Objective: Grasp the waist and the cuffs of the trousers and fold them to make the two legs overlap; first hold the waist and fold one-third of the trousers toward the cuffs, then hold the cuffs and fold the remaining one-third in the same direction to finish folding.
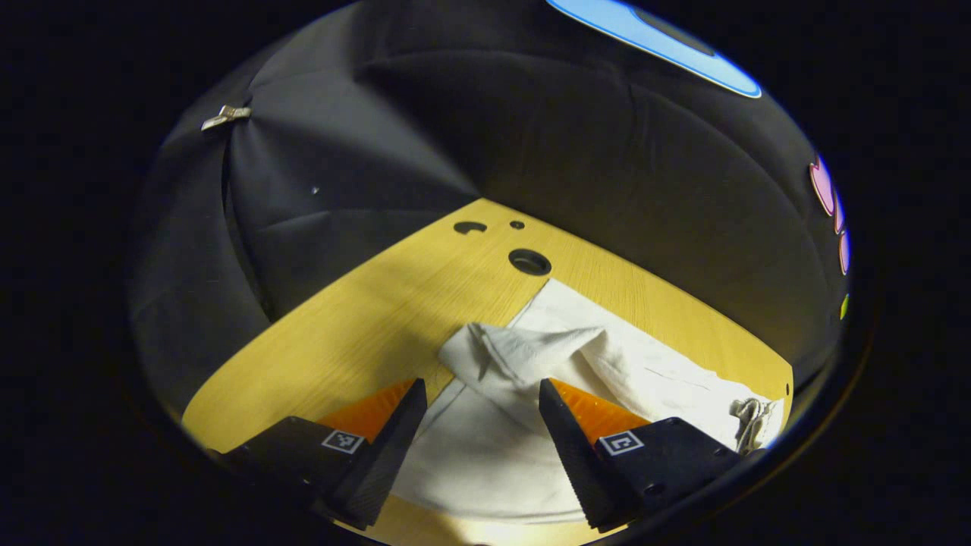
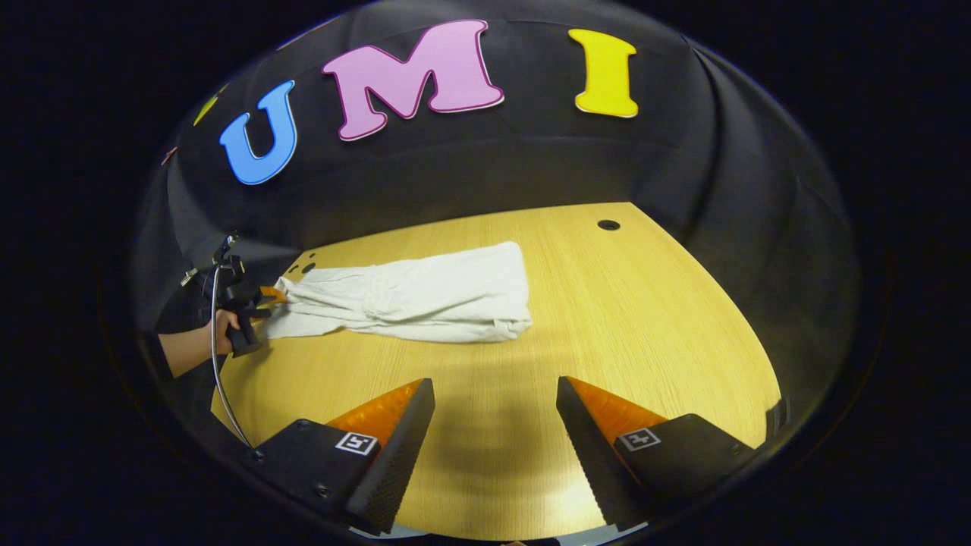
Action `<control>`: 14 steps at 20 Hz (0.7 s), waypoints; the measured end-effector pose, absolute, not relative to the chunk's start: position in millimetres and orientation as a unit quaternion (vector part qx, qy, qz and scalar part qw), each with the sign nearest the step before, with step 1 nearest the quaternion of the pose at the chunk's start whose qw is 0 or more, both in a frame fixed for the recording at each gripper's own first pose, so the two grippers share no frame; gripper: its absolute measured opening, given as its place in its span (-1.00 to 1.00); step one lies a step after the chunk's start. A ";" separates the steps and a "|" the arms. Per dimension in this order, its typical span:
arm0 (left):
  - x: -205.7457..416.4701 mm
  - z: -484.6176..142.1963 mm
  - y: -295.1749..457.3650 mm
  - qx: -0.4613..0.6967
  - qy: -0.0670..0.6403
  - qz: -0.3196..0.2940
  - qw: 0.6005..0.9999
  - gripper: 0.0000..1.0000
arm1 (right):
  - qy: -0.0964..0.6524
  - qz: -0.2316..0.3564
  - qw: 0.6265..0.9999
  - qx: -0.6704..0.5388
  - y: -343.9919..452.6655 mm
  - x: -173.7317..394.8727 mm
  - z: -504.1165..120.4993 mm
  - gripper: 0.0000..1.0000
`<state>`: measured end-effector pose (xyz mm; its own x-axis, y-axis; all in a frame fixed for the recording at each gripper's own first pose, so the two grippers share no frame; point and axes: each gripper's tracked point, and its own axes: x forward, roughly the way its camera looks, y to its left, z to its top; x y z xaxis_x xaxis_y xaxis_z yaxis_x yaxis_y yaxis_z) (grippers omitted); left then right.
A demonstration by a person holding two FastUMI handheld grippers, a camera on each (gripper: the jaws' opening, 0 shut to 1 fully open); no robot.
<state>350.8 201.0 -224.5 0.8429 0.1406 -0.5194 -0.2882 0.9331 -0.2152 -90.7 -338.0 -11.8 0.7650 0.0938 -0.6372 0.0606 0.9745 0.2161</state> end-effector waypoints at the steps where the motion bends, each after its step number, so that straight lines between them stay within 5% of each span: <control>1: 352.9 -227.6 196.1 -0.148 0.264 0.112 0.946 0.92 | 0.350 0.003 0.930 0.116 -338.6 -102.3 -14.9 0.96; 6: 359.8 -241.4 187.5 -0.019 0.295 0.119 0.948 0.88 | 0.362 -0.031 0.916 0.168 -331.6 -134.8 -20.0 0.97; 9: 361.7 -243.1 179.5 -0.026 0.303 0.104 0.947 0.41 | 0.371 -0.039 0.913 0.167 -325.5 -161.4 -26.5 0.97; 12: 361.5 -242.8 172.0 -0.024 0.305 0.080 0.949 0.28 | 0.376 -0.044 0.911 0.162 -329.0 -176.8 -26.3 0.97; 14: 363.9 -242.1 166.0 -0.028 0.304 0.065 0.950 -0.12 | 0.377 -0.051 0.910 0.167 -332.6 -181.7 -26.1 0.97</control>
<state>363.9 166.0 -242.1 0.8066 0.1071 -0.5813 -0.1411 0.9899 -0.0135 -181.7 -332.6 -26.1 0.7107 0.0325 -0.7027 0.2188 0.9391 0.2648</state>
